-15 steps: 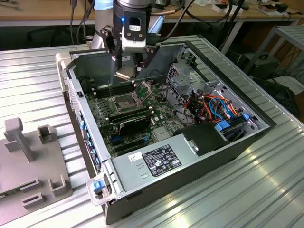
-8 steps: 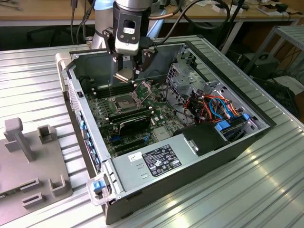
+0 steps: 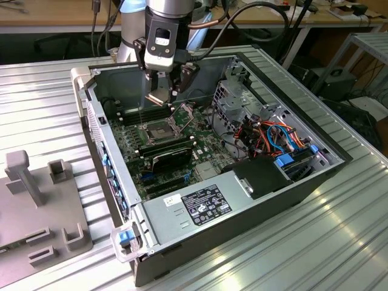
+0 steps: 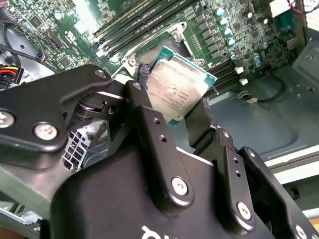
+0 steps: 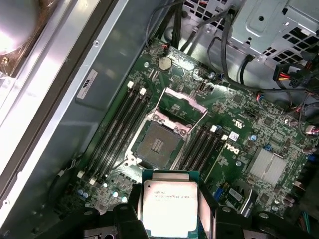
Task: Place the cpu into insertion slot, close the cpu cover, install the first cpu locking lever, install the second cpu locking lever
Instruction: 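Place the cpu into insertion slot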
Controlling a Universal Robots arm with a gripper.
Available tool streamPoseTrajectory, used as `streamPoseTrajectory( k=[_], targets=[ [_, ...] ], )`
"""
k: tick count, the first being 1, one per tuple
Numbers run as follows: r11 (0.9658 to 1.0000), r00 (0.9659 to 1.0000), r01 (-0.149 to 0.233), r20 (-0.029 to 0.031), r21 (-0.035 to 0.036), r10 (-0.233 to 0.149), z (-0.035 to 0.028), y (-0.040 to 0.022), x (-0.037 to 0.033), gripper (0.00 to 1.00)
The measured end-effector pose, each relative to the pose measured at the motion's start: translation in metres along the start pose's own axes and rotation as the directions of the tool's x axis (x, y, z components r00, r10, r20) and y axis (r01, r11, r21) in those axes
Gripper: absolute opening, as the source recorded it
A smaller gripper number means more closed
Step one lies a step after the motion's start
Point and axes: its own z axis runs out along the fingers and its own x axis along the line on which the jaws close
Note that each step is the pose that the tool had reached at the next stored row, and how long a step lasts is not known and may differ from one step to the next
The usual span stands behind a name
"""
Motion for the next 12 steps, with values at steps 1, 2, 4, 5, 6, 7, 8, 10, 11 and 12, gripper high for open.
streamPoseTrajectory(
  k=[1, 2, 4, 5, 6, 7, 8, 10, 11, 12],
  targets=[
    [1.0, 1.0, -0.006, 0.0003, 0.0002, 0.006, 0.0008, 0.001, 0.0001, 0.54],
    [1.0, 1.0, -0.01, 0.0004, 0.0002, 0.01, 0.0012, 0.0015, 0.0004, 0.54],
    [0.9999, 0.9999, -0.013, 0.0, 0.0001, 0.013, 0.0014, 0.0016, 0.0007, 0.54],
    [0.9999, 0.9999, -0.013, 0.0, 0.0001, 0.013, 0.0014, 0.0016, 0.0007, 0.54],
    [0.9999, 0.9999, -0.013, -0.0001, 0.0, 0.013, 0.0015, 0.0017, 0.0007, 0.54],
    [0.9999, 0.9999, -0.013, -0.0004, -0.0002, 0.013, 0.002, 0.0018, 0.0008, 0.54],
    [0.9999, 0.9999, -0.013, -0.0004, -0.0002, 0.013, 0.0031, 0.002, 0.0015, 0.54],
    [0.9997, 0.9997, -0.023, 0.0001, 0.0002, 0.023, 0.0051, 0.0032, 0.0035, 0.54],
    [0.9995, 0.9995, -0.033, 0.0005, 0.0003, 0.033, 0.0059, 0.0033, 0.0036, 0.54],
    [0.9984, 0.9984, -0.056, 0.0017, 0.0009, 0.056, 0.007, 0.0033, 0.0037, 0.54]
  ],
)
